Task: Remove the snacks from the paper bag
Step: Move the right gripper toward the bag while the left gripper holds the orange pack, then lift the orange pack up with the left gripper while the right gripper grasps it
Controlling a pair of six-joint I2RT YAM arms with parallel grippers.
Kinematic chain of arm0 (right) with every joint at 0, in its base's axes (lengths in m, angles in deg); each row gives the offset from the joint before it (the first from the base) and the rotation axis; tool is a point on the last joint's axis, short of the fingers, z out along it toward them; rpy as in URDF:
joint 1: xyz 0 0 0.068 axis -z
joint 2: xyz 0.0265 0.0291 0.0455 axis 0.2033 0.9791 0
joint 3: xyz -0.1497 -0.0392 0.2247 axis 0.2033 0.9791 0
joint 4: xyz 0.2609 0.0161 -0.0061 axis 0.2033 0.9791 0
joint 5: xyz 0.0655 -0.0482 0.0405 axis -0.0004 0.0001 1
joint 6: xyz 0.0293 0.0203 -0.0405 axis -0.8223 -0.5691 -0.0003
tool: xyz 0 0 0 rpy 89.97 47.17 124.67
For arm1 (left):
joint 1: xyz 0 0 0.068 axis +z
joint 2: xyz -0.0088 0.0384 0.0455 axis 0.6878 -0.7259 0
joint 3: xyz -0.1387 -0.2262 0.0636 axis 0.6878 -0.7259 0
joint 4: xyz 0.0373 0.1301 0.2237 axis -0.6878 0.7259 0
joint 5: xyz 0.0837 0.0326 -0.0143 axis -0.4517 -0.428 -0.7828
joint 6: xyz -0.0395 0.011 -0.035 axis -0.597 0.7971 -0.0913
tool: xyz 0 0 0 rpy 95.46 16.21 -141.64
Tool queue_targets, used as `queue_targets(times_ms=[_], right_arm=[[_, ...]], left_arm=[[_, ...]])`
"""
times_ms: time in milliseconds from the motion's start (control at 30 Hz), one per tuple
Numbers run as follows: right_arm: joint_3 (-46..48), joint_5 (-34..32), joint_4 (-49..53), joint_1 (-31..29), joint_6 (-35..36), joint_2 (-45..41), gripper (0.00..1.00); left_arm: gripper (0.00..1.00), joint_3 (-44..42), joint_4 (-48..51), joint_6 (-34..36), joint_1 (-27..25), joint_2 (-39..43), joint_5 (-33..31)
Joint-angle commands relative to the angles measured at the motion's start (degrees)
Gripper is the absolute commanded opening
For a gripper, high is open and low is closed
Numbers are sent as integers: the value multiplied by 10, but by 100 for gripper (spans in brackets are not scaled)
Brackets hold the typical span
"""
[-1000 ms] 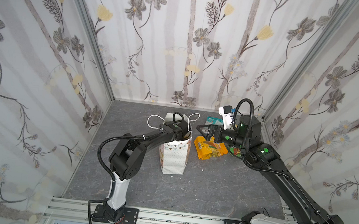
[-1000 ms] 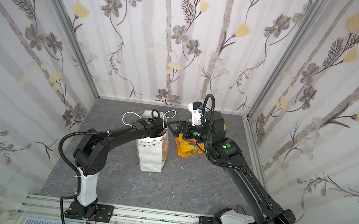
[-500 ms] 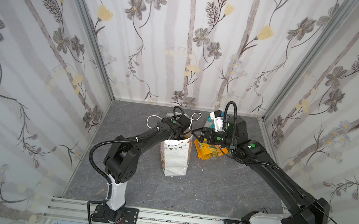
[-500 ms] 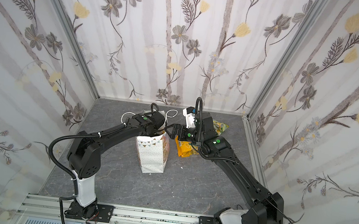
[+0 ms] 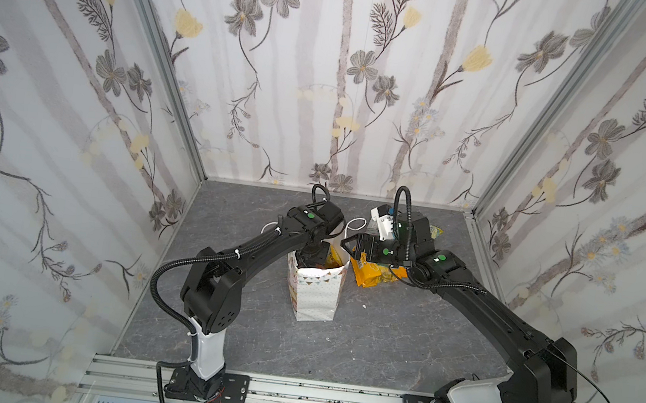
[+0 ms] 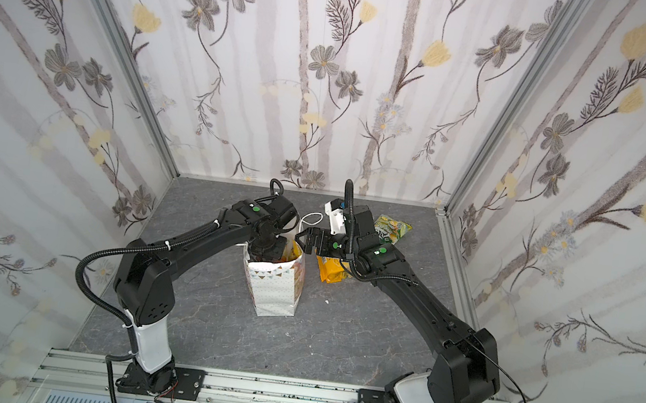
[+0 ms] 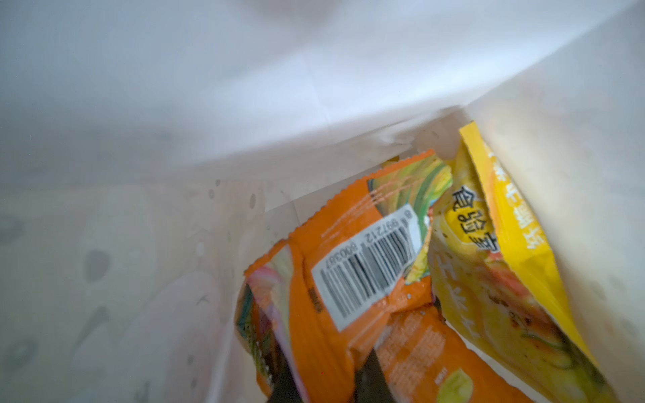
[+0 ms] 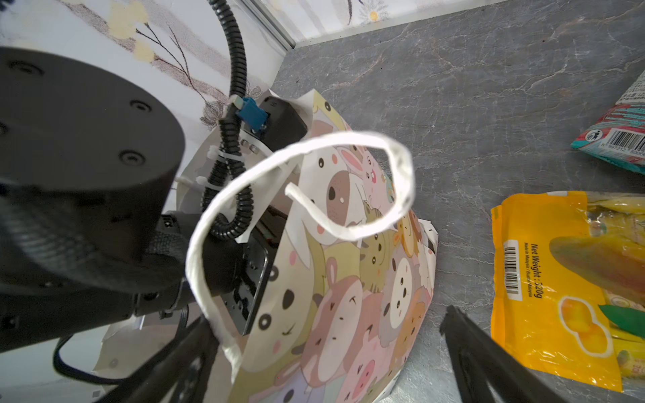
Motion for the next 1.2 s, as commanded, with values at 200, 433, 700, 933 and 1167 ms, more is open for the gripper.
queue_targets(times_ms=[200,433,700,933,1167], right_arm=[[-3,-3,2,-2,6,1,99],[-6,4,-4,-7,5,-1,99],[5,87,-90,-17,-44,-29,88],[4,100,-108,-24,-57,-33,83],[-2,100,-109,-29,-57,-47,85]], left_arm=[[0,44,21,8,0,19,-19],[0,53,4,13,1,38,-16],[0,26,-48,25,1,57,-6],[0,18,-93,28,1,84,-8],[0,-58,-200,44,5,144,-14]])
